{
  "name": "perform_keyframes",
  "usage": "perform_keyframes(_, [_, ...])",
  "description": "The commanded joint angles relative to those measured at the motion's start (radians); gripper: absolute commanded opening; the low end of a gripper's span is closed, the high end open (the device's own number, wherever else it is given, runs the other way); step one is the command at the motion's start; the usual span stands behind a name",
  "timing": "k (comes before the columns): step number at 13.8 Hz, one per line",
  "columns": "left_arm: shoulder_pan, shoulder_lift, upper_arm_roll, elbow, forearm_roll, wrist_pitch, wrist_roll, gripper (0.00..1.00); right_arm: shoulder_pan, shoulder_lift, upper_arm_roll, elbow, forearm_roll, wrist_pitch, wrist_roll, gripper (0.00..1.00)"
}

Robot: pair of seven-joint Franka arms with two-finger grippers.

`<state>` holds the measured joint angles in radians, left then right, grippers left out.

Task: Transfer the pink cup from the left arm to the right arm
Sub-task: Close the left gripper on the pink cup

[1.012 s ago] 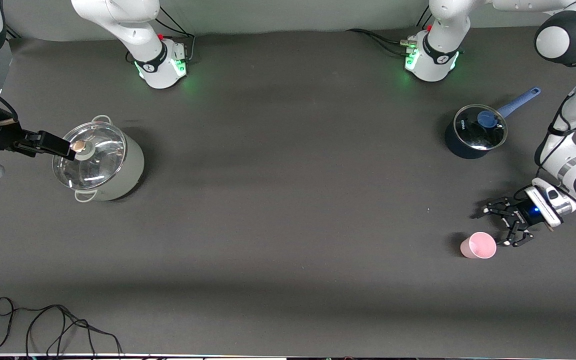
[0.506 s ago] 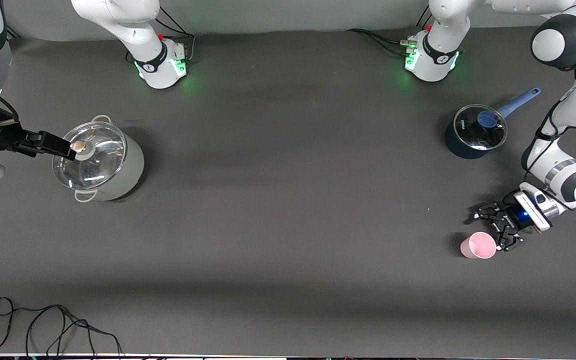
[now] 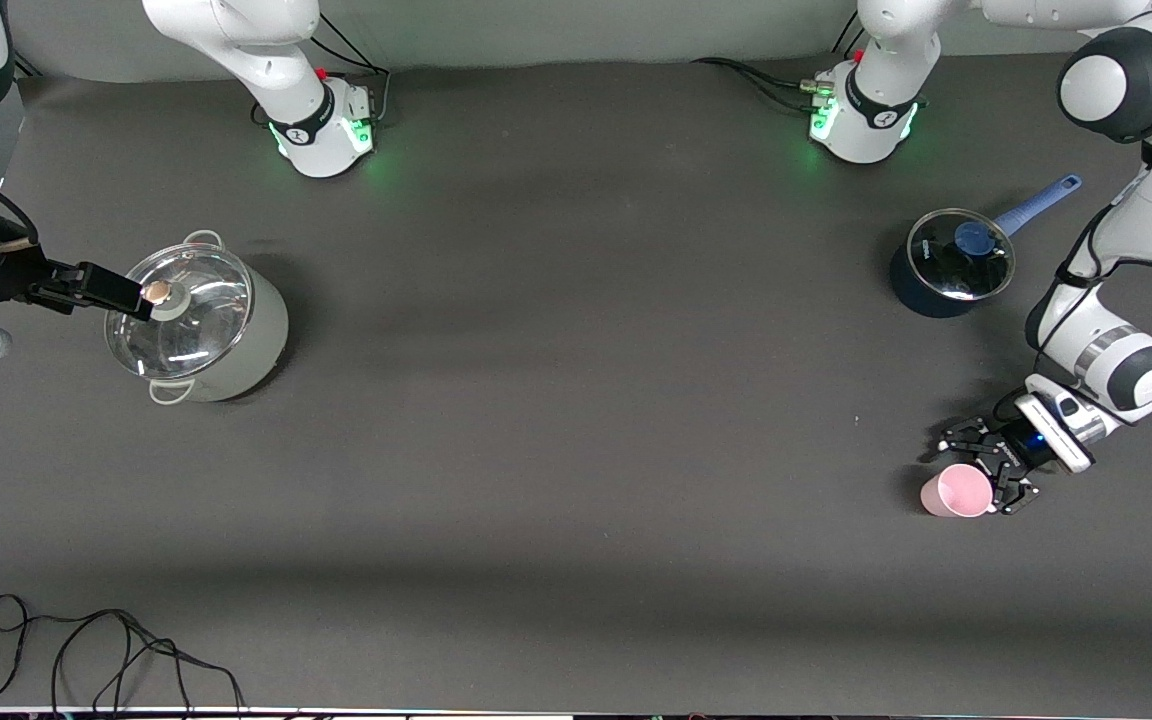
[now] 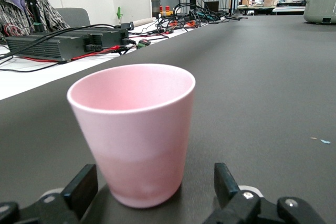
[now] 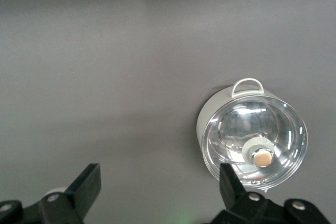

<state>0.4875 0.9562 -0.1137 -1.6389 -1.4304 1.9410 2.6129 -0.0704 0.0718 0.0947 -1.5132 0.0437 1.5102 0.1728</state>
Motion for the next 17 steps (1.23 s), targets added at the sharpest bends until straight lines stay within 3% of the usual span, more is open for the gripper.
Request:
perform_keyframes(1, [-0.01, 0.001, 0.0, -0.001, -0.022, 0.018, -0.004, 0.77, 0.004, -0.007, -0.003, -0.004, 0.01, -0.004, 0.004, 1.0])
perform_keyframes(2, [-0.009, 0.001, 0.0, 0.001, -0.022, 0.016, -0.004, 0.65, 0.004, -0.007, -0.003, -0.004, 0.01, -0.004, 0.004, 1.0])
perform_keyframes(4, [-0.009, -0.001, 0.0, 0.001, -0.021, 0.016, -0.014, 0.52, 0.004, -0.007, -0.003, -0.004, 0.01, -0.004, 0.004, 1.0])
perform_keyframes(9, [-0.033, -0.016, -0.001, 0.004, -0.021, 0.03, -0.092, 0.41, 0.004, -0.007, -0.003, -0.004, 0.011, -0.004, 0.004, 1.0])
perform_keyframes(11, [-0.038, -0.048, -0.027, 0.001, -0.021, 0.05, -0.149, 0.41, 0.003, -0.007, -0.003, -0.004, 0.011, -0.004, 0.004, 1.0])
perform_keyframes(13, [-0.032, -0.105, -0.102, -0.045, -0.022, 0.122, -0.188, 0.41, 0.003, -0.007, -0.003, -0.002, 0.01, -0.004, 0.002, 1.0])
perform_keyframes(17, [-0.009, -0.23, -0.317, -0.179, -0.094, 0.295, -0.197, 0.41, 0.003, -0.007, -0.003, -0.002, 0.01, -0.004, 0.004, 1.0])
